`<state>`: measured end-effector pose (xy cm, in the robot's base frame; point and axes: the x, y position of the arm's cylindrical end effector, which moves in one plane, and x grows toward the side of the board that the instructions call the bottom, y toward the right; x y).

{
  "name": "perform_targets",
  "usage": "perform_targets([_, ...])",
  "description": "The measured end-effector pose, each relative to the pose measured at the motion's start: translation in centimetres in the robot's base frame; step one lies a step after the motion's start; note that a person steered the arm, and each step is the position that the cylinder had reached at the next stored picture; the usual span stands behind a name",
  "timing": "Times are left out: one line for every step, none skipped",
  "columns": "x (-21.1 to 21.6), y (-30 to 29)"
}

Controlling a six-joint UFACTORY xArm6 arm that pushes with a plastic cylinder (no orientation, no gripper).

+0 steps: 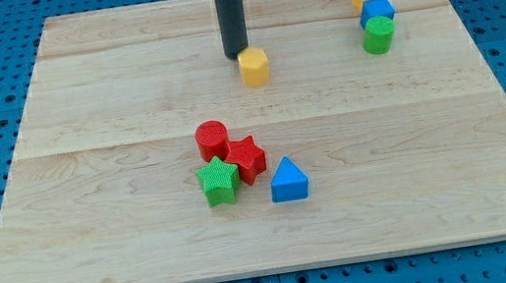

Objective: Slide the yellow hexagon to the red star

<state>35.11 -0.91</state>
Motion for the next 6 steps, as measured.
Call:
perform_targets([3.1,-0.4])
perform_targets([-1.9,-0.5])
perform_targets([-2.7,5.3])
perform_targets([-0.2,9.1])
perform_targets([2.8,5.7])
perform_targets([0.9,5.8])
